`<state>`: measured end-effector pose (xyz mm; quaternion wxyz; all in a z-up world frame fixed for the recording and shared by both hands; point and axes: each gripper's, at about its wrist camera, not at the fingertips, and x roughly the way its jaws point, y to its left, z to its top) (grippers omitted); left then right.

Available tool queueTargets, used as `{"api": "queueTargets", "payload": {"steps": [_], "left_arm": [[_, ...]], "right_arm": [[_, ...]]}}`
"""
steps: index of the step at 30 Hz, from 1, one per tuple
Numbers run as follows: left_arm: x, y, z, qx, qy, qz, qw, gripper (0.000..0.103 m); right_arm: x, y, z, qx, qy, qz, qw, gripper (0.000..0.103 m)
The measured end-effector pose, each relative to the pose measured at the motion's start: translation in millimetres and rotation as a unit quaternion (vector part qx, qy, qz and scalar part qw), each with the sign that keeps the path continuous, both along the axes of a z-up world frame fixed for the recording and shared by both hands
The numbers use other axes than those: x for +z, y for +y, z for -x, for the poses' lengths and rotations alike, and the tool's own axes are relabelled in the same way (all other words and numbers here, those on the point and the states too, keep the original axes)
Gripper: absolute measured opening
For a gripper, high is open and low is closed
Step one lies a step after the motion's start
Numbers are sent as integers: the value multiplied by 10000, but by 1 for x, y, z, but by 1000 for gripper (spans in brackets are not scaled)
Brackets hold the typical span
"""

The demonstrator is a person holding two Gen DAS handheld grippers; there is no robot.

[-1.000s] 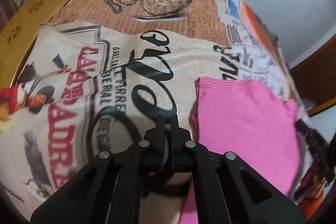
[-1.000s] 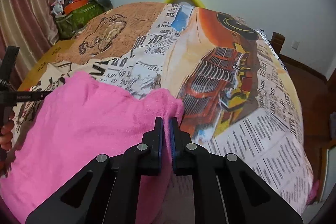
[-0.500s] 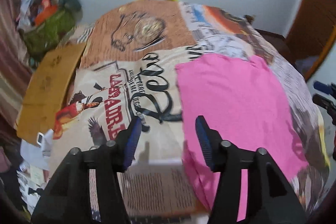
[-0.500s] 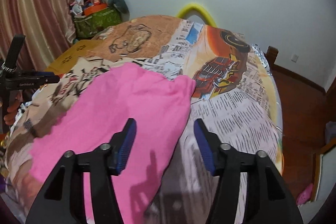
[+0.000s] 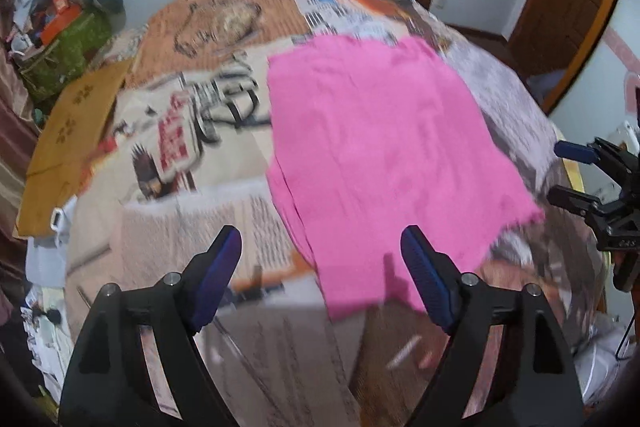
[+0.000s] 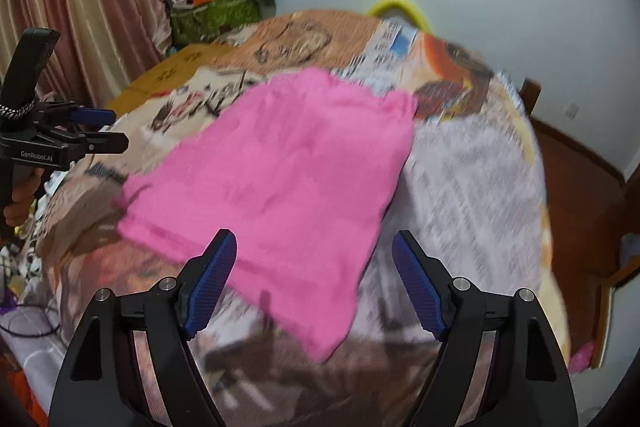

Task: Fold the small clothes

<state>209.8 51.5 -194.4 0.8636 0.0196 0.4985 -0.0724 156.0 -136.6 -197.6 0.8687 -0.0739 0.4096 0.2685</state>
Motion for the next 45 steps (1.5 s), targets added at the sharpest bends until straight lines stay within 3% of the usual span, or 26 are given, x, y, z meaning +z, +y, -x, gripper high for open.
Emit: {"api": "queueTargets", "payload": {"steps": [10,12,17,21,24,27,29,30,31,32,37,45], "left_arm": [[-31,-17,31,-338,425,91,9985,85],[-34,-18,31,-281,376,89,9989,92],[-40,-23,22,-330,473,306,9979,94],[-42,-35,18,-465,298,183,9983,93],[-46,-41,13,-496,237,268,9981,82],[-44,-47,9,-549,149,226,9981,62],[-43,-50,6,-563,125,172,9982,38],[-41,-51,4,-566,108,105,9983,30],[-40,-52,2,-561,89,20,9984,14],[-38,-52,0,-537,77,-83,9985,8],[-30,-38,-10,-352,-17,-69,9994,6],[13,-21,-37,-117,-580,9,9982,5]], "right_arm": [[-46,13,8,290,557,339,9974,77],[-50,13,6,250,580,216,9978,77],[-57,15,-1,232,748,1,9969,76],[-59,19,-4,319,805,-38,9962,64],[-61,21,-6,321,815,-21,9962,50],[-62,22,-5,337,782,32,9964,32],[-62,23,-5,347,753,72,9965,20],[-62,23,-5,359,745,85,9965,15],[-61,23,-5,365,729,96,9966,12],[-60,23,-5,374,709,104,9967,11],[-47,21,-4,422,503,30,9978,8],[-1,25,-22,415,-145,-141,9989,8]]}}
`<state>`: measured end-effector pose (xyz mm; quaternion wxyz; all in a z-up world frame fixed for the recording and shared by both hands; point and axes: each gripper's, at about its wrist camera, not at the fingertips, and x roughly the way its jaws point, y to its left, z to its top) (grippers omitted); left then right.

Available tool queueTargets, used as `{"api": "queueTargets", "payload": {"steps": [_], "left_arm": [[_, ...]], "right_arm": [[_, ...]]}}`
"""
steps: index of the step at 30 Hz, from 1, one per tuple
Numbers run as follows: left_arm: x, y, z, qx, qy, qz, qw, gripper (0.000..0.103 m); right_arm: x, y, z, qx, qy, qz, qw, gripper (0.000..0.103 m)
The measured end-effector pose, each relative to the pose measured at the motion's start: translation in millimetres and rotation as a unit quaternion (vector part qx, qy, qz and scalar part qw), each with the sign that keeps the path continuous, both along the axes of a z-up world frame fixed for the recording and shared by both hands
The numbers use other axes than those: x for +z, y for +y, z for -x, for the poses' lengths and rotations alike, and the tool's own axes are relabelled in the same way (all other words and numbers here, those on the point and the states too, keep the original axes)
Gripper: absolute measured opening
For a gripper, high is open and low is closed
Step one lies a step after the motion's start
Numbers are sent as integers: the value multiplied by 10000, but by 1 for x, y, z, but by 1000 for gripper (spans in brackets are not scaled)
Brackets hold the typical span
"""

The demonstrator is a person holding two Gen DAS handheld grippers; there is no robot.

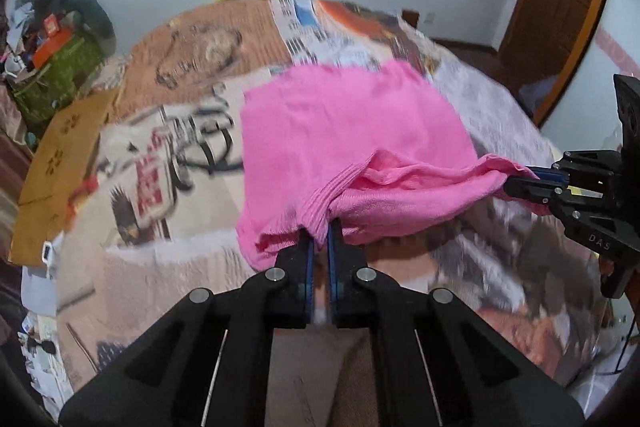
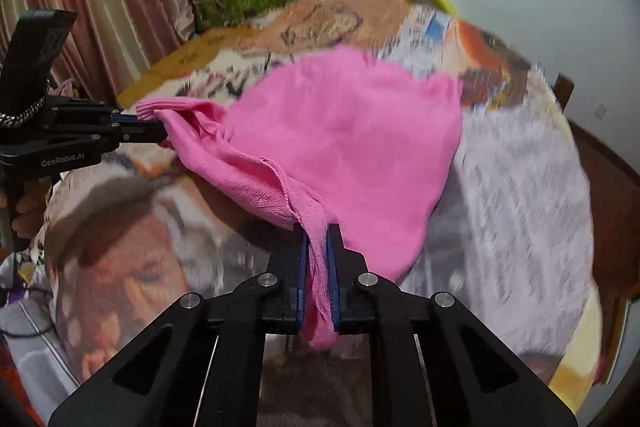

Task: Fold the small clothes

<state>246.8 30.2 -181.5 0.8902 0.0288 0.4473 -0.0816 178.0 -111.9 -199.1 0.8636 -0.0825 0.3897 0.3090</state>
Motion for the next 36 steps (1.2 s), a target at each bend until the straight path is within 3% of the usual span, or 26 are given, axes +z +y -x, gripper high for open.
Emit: {"api": "queueTargets", "payload": {"steps": [8,12,18,25,28,30,32,34,36], "left_arm": [[34,8,-58,169,-452,48,9988,5],[33,14,-95,309,-520,44,9982,5],[4,30,-161,549,-159,420,9975,5],[-39,37,-205,630,201,443,9968,5],[-55,38,-216,692,290,251,9969,5],[-64,40,-220,860,382,-75,9955,11],[-67,48,-220,925,426,-29,9948,25],[-65,55,-217,1005,397,51,9941,37],[-59,61,-211,1053,327,100,9939,42]], "right_arm": [[34,7,-46,-70,-527,21,9986,7],[44,14,-79,-98,-681,74,9976,7],[37,26,-130,-126,-681,270,9972,7],[-2,36,-184,-216,-341,534,9978,7],[-16,36,-199,-279,-182,581,9978,8],[-23,32,-205,-407,-109,596,9973,12],[-23,25,-209,-565,-66,533,9970,22],[-18,15,-210,-774,-13,383,9963,41],[-7,2,-206,-892,-14,133,9959,42]]}}
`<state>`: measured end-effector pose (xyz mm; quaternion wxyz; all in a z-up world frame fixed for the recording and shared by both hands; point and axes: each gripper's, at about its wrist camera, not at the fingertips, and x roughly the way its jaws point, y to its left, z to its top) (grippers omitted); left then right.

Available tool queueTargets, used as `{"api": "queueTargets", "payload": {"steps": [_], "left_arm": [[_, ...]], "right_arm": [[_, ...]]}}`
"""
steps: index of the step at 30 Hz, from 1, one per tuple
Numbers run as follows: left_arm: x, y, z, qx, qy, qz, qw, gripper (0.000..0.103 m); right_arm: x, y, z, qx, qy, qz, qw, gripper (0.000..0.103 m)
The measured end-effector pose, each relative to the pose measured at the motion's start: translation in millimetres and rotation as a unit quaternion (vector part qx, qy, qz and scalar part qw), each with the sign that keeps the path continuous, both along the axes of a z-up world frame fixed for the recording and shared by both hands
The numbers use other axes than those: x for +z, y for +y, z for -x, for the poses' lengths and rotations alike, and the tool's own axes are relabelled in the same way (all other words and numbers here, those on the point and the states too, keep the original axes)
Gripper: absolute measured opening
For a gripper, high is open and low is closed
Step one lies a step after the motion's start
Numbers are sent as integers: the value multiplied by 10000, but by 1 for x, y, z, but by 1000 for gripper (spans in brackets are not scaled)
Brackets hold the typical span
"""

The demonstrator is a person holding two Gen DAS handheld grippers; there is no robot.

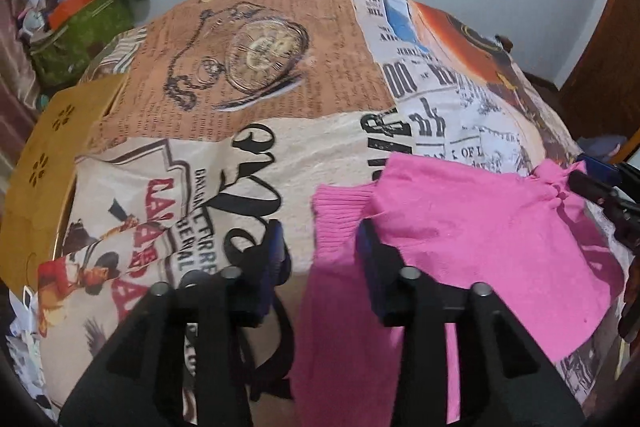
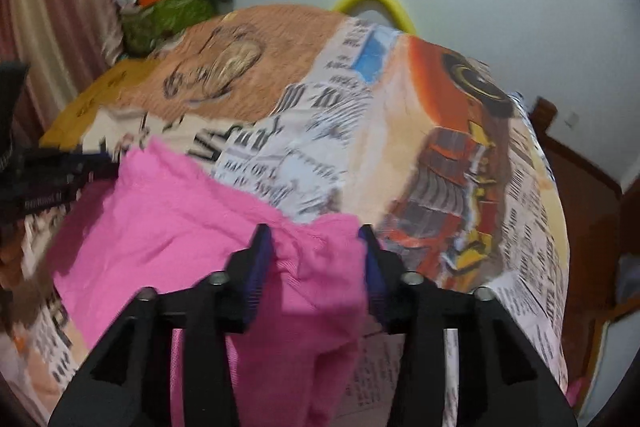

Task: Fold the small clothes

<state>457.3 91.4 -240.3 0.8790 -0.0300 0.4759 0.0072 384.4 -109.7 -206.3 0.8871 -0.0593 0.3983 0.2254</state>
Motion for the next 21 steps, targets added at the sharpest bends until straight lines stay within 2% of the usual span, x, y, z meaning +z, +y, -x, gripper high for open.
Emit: {"api": "queueTargets", "payload": {"steps": [3,5,8,10,12,15,21], "left_arm": [[11,4,12,-51,-44,-40,10000,53],[19,6,25,-130,-118,-77,9998,65],[25,8,39,-191,-148,9,9997,76],[25,9,47,-244,-73,152,9996,78],[21,9,52,-251,29,243,9994,78],[11,8,53,-220,184,338,9990,78],[-18,9,38,-130,547,822,9950,78]], "right_arm": [[16,-12,12,-54,-73,-173,9998,42],[26,-20,23,-38,-112,-292,9995,43],[33,-30,43,-51,-133,-466,9988,57],[30,-33,51,-48,-84,-544,9985,64],[21,-31,57,-60,49,-567,9984,67],[7,-31,62,-84,184,-599,9980,68],[-19,-33,52,-237,708,-797,9940,68]]}}
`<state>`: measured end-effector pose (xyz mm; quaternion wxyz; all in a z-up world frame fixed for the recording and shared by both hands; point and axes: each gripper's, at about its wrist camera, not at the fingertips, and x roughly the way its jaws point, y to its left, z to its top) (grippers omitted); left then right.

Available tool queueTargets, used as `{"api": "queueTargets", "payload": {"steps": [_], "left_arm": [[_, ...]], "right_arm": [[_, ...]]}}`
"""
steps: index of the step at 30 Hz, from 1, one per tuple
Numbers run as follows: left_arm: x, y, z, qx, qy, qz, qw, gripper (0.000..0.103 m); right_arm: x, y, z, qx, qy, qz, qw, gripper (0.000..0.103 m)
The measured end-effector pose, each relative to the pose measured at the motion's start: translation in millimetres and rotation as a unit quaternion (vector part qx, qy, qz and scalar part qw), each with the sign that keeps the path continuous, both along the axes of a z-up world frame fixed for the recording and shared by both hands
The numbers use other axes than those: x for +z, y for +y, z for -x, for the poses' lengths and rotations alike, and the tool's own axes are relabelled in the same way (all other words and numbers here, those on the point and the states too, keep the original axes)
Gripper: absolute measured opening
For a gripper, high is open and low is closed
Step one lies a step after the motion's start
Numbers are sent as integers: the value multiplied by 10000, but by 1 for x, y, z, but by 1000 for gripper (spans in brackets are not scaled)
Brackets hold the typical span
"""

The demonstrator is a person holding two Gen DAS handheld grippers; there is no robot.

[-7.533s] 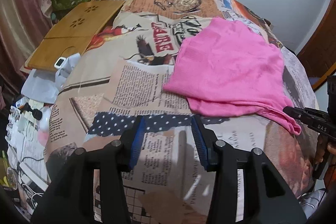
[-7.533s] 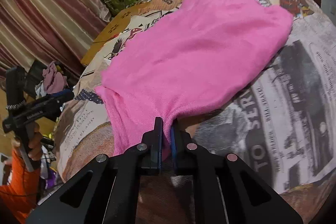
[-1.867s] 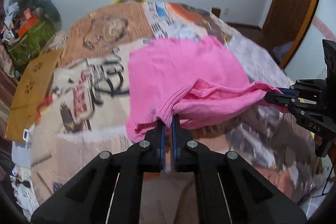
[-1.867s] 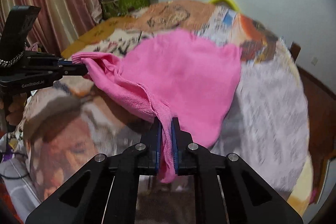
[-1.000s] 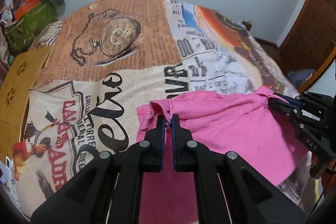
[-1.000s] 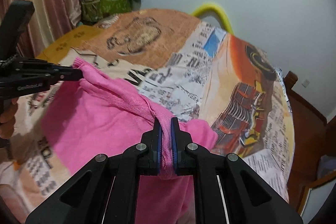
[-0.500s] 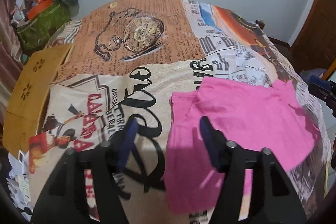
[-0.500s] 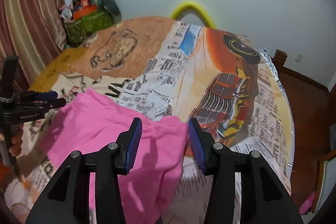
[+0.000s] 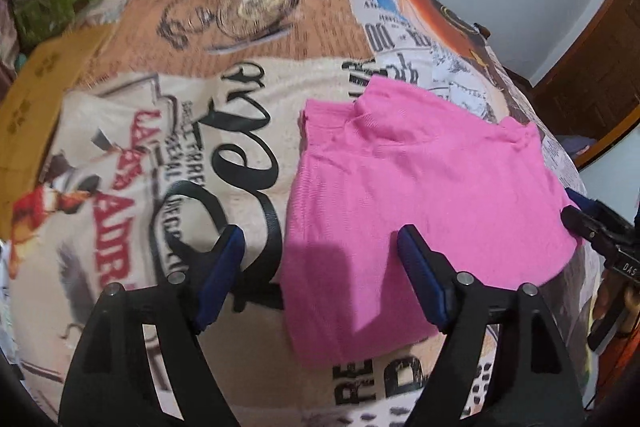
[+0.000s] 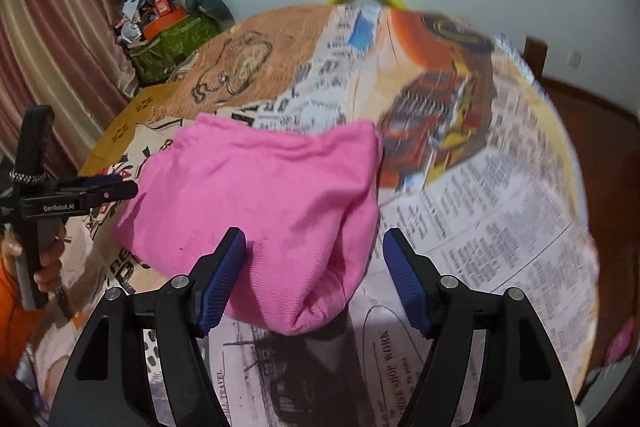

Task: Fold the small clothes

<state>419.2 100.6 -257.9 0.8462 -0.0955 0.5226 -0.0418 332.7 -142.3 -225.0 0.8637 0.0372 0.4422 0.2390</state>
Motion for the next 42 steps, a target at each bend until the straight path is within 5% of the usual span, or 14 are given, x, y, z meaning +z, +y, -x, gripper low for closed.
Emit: {"api": "queueTargets", "payload": {"steps": [9,15,17,20,23,35,42], "left_arm": [[-15,-8,-28,-72,32,476,9988,78],[-9,-22,-27,-299,-88,568,9979,43],[-7,-21,-27,-255,-79,709,9971,20],[2,-19,-20,-193,-150,709,9972,15],[21,-27,-2,-316,-409,227,9984,14],[118,27,88,-13,-1295,-148,9915,14],[120,83,124,338,-1241,-289,9913,14]], "right_arm": [[-26,-2,-26,-141,408,-502,9978,66],[-33,3,-29,-106,448,-732,9963,21],[-31,6,-27,-62,395,-682,9969,14],[-19,12,-19,-27,137,-508,9986,11],[-1,15,-8,64,-56,-475,9988,11],[82,67,53,588,-811,-498,9937,10],[89,119,76,903,-850,-595,9905,10]]}}
